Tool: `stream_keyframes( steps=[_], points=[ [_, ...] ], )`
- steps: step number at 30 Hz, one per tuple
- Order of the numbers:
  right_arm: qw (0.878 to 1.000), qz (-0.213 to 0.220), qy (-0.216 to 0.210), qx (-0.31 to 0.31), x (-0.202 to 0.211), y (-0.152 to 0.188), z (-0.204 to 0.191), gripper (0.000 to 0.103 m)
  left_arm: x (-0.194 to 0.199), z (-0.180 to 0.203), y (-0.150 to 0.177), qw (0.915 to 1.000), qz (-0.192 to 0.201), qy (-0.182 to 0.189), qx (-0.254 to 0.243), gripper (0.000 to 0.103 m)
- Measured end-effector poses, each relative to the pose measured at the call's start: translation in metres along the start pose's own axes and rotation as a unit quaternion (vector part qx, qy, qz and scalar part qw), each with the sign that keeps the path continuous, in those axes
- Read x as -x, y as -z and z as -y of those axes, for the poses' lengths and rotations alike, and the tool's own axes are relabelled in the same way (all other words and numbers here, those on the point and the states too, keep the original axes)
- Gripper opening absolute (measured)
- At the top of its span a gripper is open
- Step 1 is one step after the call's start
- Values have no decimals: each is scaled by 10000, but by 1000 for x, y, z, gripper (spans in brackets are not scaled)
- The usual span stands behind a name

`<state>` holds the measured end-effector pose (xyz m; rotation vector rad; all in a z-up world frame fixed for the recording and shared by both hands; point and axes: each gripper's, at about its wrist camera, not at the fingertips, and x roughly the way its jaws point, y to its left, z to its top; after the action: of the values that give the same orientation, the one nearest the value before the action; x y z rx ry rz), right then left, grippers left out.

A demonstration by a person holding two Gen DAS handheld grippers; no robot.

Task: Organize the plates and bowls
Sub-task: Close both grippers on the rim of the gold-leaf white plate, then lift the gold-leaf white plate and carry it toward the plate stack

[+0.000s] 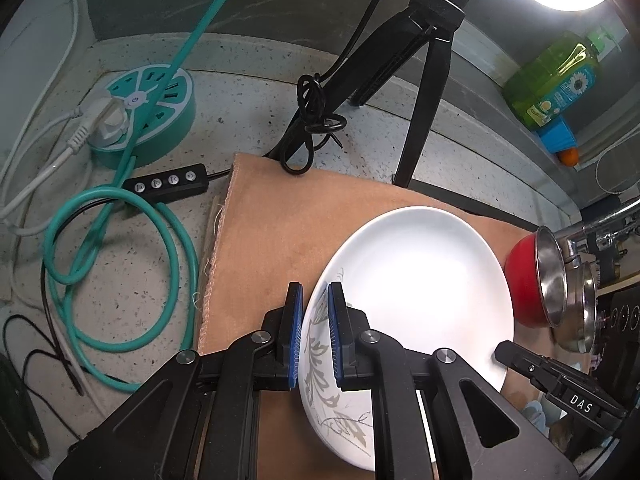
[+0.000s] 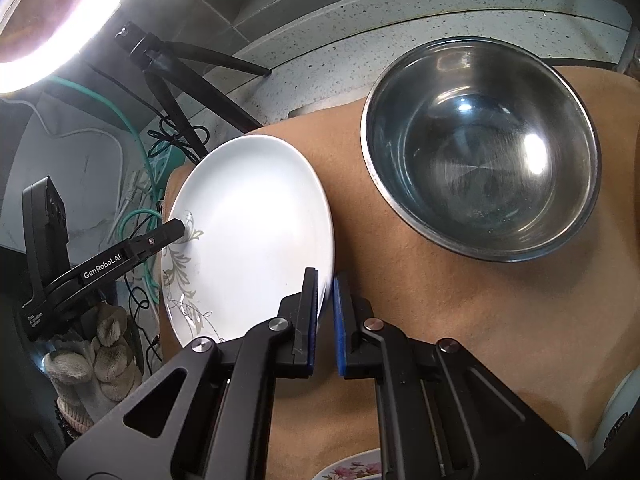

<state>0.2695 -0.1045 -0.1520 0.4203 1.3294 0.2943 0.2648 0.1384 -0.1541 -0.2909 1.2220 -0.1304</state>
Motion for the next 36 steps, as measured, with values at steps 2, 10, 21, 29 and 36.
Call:
stream_keyframes(
  steps=[2, 10, 21, 29, 36],
  points=[
    [10000, -3, -17, 4, 3, 3, 0, 7, 5, 0, 4, 10000, 21, -5, 5, 11],
    [9998, 26, -149, 115, 18, 17, -3, 7, 30, 5, 18, 9998, 200, -24, 20, 11],
    [9989, 87, -357, 282, 49, 41, 0, 7, 67, 21, 51, 9990, 449, 28, -8, 11],
    [9984, 127, -403, 374, 78, 65, 14, 7, 83, 42, 87, 9985, 524, 122, -41, 11],
    [9988, 61, -325, 359, 101, 87, 32, 7, 88, 64, 116, 9983, 519, 192, -167, 11]
  ],
)
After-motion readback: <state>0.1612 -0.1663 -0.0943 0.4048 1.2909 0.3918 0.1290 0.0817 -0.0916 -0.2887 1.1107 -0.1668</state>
